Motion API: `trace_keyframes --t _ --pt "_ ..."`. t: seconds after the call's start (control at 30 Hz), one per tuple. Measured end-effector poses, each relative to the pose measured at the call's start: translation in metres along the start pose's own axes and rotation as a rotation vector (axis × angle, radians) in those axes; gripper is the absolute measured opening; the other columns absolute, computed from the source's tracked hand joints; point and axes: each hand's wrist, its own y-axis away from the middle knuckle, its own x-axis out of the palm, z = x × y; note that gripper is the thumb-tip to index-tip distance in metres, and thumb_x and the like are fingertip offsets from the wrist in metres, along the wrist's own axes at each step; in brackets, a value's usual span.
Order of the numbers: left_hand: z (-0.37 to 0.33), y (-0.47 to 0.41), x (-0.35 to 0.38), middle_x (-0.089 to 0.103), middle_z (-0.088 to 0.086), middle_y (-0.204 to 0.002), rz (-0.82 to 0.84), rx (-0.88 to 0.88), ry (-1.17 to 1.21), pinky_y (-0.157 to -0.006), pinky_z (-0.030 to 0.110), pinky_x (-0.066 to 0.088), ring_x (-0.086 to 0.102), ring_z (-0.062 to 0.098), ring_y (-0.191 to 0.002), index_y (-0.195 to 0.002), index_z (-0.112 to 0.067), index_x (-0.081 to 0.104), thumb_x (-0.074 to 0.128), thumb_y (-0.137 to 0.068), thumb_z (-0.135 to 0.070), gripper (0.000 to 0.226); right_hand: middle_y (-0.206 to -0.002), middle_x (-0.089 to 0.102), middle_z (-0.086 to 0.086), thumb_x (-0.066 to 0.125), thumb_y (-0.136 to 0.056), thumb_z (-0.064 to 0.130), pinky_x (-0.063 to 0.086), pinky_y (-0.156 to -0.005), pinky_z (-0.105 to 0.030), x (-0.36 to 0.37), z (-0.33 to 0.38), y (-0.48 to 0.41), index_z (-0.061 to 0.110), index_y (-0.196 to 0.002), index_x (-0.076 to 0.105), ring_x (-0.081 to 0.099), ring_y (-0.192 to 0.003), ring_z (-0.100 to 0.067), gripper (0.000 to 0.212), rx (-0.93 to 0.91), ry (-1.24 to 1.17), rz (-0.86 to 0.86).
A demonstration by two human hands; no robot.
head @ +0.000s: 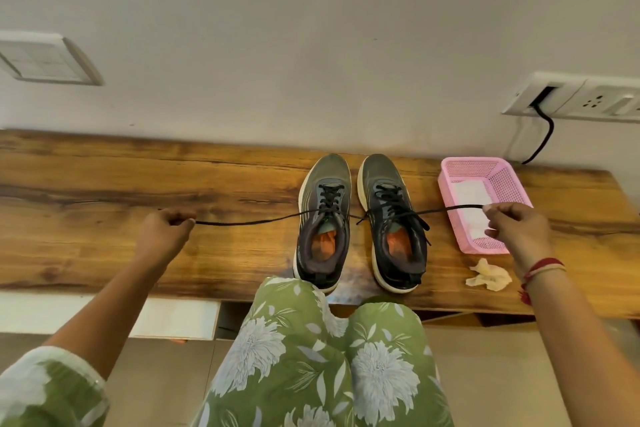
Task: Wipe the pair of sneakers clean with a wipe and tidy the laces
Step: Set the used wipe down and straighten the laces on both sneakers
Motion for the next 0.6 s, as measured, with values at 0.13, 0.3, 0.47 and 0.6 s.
trace_keyframes --t 0.13,0.3,0.47,0.6 --pt "-0.011 0.007 0.019 0.065 0.004 -0.095 0.106 0.069 -0.026 -0.071 0.036 0.050 0.061 0.022 -0.077 -0.105 -0.014 0.065 0.058 -0.091 -0.012 0.015 -0.095 0.063 -0.007 0.063 -0.087 0.013 0.053 -0.070 -0.032 0.015 0.007 0.007 0.010 -0.094 0.064 0.059 -0.076 -0.018 0.008 -0.051 0.050 0.061" --pt "-0.019 0.008 0.031 0.065 0.003 -0.094 0.079 0.054 -0.060 -0.081 0.044 0.052 0.061 0.024 -0.086 -0.102 -0.018 0.064 0.061 -0.090 -0.020 0.012 -0.092 0.063 -0.007 0.064 -0.087 0.014 0.053 -0.068 -0.031 0.025 0.009 0.011 0.012 -0.092 0.065 0.060 -0.082 -0.024 0.006 -0.081 0.071 0.076" --pt "-0.017 0.009 0.037 0.065 0.005 -0.082 0.034 0.038 -0.119 -0.065 0.031 0.047 0.062 0.025 -0.080 -0.082 -0.015 0.064 0.067 -0.085 -0.016 0.005 -0.090 0.064 -0.006 0.068 -0.084 0.019 0.055 -0.080 -0.046 0.028 0.003 0.010 0.014 -0.085 0.065 0.059 -0.083 -0.025 0.006 -0.054 0.119 0.065" --pt "-0.009 0.010 0.042 0.066 0.005 -0.093 -0.006 0.060 -0.226 -0.072 0.030 0.043 0.060 0.021 -0.086 -0.085 -0.014 0.064 0.064 -0.085 -0.007 0.007 -0.094 0.065 -0.008 0.068 -0.083 0.022 0.052 -0.082 -0.044 0.030 0.000 0.012 0.014 -0.087 0.066 0.058 -0.092 -0.030 0.009 -0.062 0.227 0.072"
